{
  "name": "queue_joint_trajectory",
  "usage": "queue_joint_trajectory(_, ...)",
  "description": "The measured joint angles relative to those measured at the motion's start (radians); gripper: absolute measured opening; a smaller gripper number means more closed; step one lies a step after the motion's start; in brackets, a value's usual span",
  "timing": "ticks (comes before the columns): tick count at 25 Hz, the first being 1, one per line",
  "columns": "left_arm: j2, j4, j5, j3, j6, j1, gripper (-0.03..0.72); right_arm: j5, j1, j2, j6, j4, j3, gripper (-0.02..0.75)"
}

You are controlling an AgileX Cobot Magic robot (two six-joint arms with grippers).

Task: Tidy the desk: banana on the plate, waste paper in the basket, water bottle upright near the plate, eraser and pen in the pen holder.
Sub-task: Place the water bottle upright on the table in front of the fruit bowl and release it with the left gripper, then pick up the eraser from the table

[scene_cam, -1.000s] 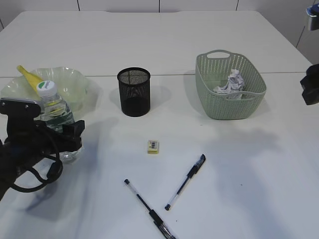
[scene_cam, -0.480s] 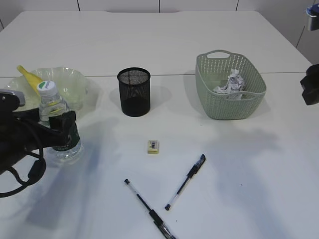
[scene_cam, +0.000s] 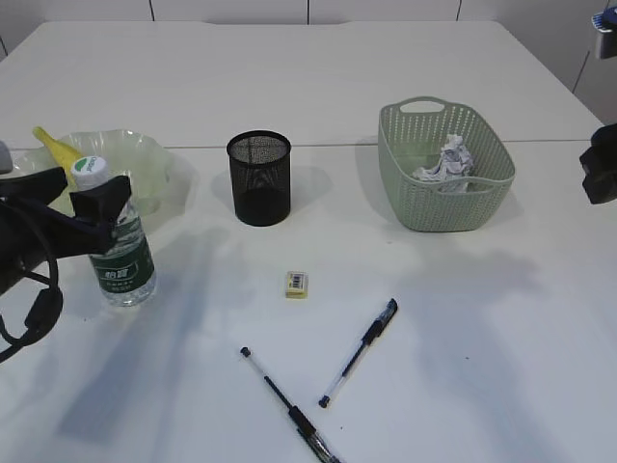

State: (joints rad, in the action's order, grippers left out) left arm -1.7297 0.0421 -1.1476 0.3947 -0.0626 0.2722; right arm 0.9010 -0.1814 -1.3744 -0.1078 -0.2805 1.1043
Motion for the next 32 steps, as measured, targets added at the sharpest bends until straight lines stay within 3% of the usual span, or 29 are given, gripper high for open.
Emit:
queue_joint_trajectory(9, 0.215, 0.000, 0.148, -0.006, 0.000, 0.000, 0.582, 0.000, 0.000, 0.000, 0.000, 0.034, 0.000, 0.535)
queue_joint_trajectory(16, 0.478, -0.002, 0.523, -0.013, 0.000, 0.000, 0.582, 0.000, 0.000, 0.000, 0.000, 0.147, 0.000, 0.535)
queue_joint_trajectory(23, 0.695, 0.023, 1.004, 0.067, -0.008, 0.000, 0.582, 0.006, 0.000, 0.000, 0.088, 0.253, 0.000, 0.535)
queue_joint_trajectory(28, 0.758, 0.064, 1.508, 0.256, -0.010, 0.000, 0.582, 0.031, -0.029, 0.000, 0.152, 0.295, 0.000, 0.534)
queue_joint_trajectory(32, 0.759, 0.066, 1.838, 0.435, -0.010, 0.000, 0.582, 0.025, -0.124, 0.000, 0.143, 0.312, 0.000, 0.512)
